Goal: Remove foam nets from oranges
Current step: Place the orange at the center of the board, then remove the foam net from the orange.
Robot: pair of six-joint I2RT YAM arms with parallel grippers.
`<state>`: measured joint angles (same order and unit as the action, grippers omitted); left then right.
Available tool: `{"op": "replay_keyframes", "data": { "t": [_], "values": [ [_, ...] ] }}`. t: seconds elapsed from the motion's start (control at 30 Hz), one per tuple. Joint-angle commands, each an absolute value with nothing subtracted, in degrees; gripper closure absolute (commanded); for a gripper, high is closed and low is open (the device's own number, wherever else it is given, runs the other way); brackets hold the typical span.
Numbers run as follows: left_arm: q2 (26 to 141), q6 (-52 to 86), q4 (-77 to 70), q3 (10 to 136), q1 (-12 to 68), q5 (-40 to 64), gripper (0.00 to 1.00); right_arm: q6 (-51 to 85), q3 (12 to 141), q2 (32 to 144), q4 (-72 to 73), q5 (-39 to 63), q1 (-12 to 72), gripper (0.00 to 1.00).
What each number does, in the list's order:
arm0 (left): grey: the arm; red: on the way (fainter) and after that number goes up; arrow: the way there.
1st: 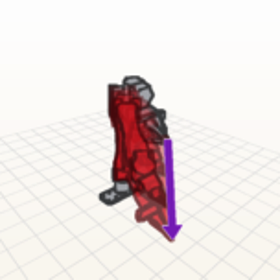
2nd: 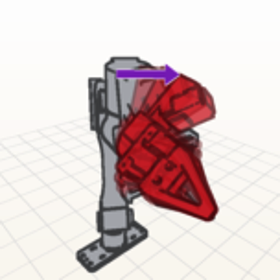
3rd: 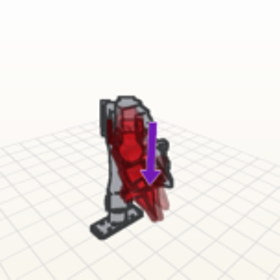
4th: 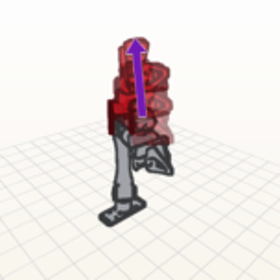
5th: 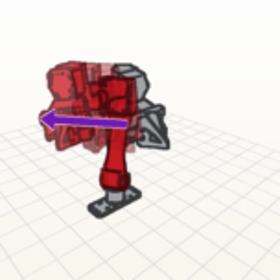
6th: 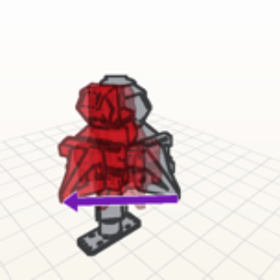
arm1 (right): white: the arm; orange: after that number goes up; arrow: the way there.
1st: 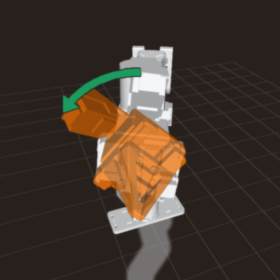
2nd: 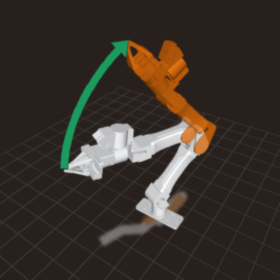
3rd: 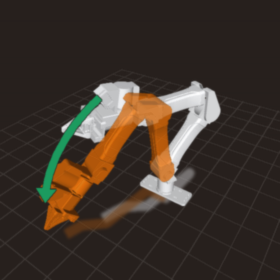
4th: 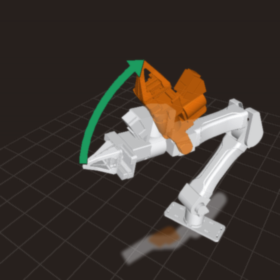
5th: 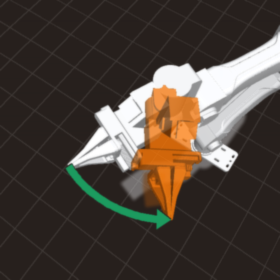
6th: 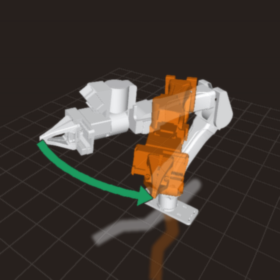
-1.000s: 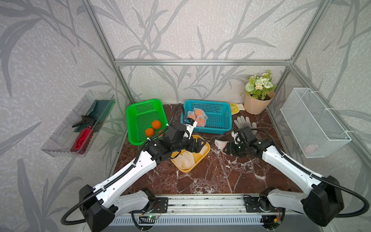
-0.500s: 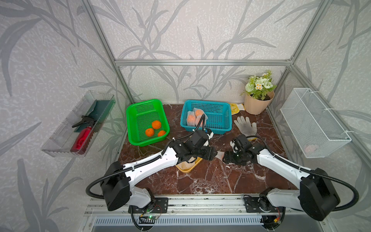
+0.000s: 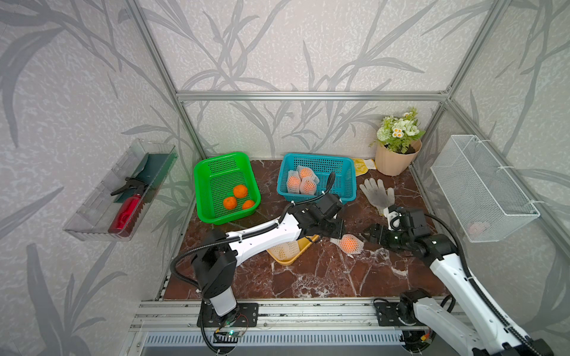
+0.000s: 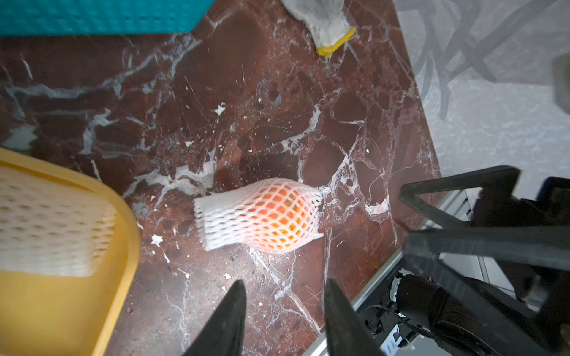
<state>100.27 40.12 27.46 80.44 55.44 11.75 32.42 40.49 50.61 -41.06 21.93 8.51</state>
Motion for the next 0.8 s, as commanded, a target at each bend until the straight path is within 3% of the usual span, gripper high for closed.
{"op": "replay_keyframes", "data": {
  "t": [0.0, 0.1, 0.27, 0.77],
  "values": [
    [104.8, 42.4, 34.6, 85.0, 56.2, 12.9, 0.69, 32.4, 36.8, 53.0, -43.4, 29.3, 5.5, 0.35],
    [107.9, 43.3, 34.9, 86.6, 56.5, 12.2, 0.74, 33.9, 33.6, 54.5, -40.0, 32.0, 4.9, 0.49],
    [111.9, 42.9, 37.4, 88.7, 56.5, 7.9, 0.83, 35.6, 30.6, 55.8, -34.9, 34.7, 4.7, 0.60],
    [114.2, 42.5, 37.1, 91.1, 56.2, 4.5, 0.86, 35.6, 29.2, 58.9, -31.8, 33.9, 4.2, 0.66]
  ]
}}
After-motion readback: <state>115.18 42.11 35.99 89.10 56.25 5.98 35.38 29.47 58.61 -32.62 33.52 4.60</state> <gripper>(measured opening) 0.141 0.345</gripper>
